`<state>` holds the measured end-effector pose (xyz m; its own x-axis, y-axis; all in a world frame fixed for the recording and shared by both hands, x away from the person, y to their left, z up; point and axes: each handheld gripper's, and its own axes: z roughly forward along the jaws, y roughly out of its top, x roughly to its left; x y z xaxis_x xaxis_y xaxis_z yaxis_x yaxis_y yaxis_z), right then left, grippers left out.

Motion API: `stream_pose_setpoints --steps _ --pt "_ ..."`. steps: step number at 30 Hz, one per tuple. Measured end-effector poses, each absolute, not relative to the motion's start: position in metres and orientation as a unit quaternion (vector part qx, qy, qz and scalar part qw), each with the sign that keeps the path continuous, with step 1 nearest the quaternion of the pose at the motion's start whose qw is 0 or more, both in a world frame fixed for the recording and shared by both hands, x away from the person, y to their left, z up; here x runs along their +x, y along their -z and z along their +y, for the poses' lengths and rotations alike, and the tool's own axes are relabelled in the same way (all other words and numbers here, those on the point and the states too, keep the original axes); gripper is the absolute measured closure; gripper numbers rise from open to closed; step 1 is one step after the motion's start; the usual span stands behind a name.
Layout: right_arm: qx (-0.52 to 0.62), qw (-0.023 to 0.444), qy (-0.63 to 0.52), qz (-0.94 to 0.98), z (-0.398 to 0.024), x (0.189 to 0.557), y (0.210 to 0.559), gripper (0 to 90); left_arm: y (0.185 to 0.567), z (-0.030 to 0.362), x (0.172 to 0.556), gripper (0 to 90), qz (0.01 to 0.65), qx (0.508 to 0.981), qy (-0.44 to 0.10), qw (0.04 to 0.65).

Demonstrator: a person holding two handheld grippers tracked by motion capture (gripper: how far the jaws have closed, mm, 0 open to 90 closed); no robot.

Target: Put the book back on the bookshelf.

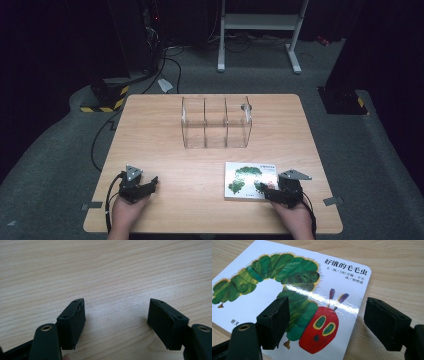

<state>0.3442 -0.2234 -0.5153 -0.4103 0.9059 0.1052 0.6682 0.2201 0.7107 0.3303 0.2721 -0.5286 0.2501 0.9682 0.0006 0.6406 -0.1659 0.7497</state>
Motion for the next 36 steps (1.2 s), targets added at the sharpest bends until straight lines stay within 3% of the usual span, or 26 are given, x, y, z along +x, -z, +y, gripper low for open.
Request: stream_pose_setpoints --steps 13,23,29,36 --pt "0.512 0.142 -0.361 0.767 -0.218 0.345 0.517 21.5 0.529 0.272 0.330 30.0 0.559 0.720 -0.253 0.324" --pt "0.475 0.118 -0.376 0.787 -0.183 0.337 0.518 23.2 0.528 0.269 0.327 29.8 0.553 0.726 -0.250 0.325" --pt "0.456 0.109 -0.378 0.798 -0.154 0.333 0.520 23.6 0.525 0.248 0.314 30.7 0.548 0.729 -0.216 0.348" --pt "0.451 0.106 -0.376 0.802 -0.117 0.338 0.519 24.1 0.519 0.210 0.298 33.0 0.480 0.762 -0.197 0.387"
